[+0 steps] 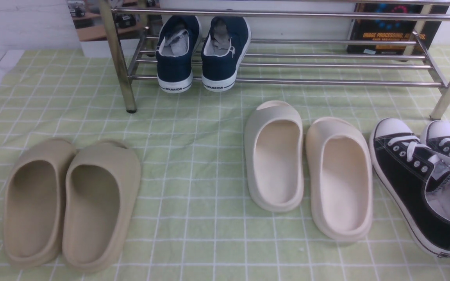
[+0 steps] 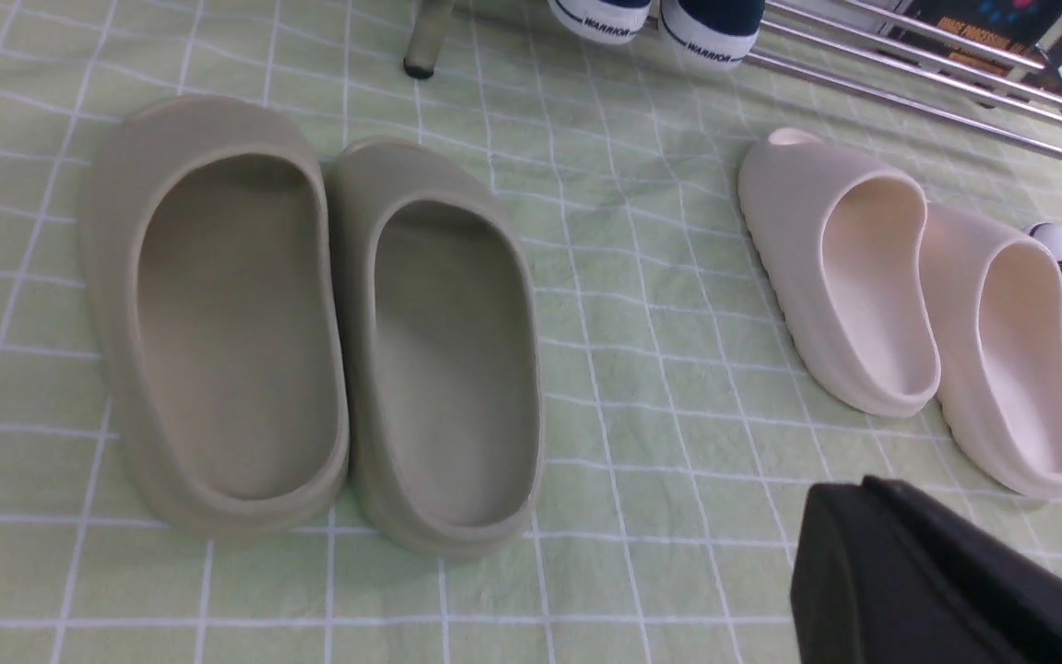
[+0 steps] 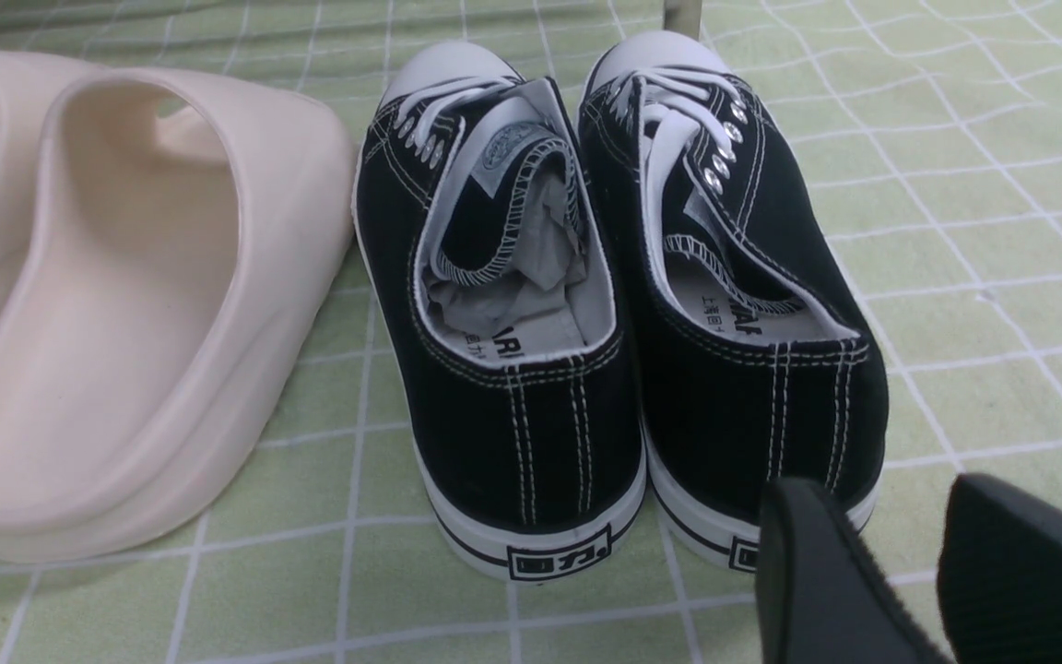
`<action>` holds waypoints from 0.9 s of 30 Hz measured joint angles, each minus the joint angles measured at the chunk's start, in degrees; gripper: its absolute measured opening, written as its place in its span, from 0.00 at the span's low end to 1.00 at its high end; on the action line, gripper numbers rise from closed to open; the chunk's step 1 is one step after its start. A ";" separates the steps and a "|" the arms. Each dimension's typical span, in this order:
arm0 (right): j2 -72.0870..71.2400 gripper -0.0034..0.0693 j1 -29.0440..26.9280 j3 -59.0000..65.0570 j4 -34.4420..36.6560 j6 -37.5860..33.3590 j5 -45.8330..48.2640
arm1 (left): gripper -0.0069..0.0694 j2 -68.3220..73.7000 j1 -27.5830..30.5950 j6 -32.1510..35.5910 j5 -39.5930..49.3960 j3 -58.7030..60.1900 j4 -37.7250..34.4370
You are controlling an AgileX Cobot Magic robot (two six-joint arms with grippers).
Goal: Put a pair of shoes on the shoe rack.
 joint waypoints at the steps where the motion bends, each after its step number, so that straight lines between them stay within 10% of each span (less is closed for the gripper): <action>1: 0.00 0.38 0.00 0.00 0.00 0.00 0.00 | 0.07 0.00 0.00 0.00 -2.50 1.77 0.17; 7: 0.00 0.38 0.00 0.00 0.00 0.00 0.00 | 0.07 -0.18 0.75 0.06 -19.38 11.53 2.11; 15: 0.00 0.38 0.00 0.00 0.00 0.00 0.00 | 0.07 -0.56 16.22 4.18 -44.77 26.97 -5.89; 27: 0.00 0.38 0.00 0.00 0.00 0.00 0.00 | 0.07 -6.55 23.86 20.42 -45.77 36.74 -10.07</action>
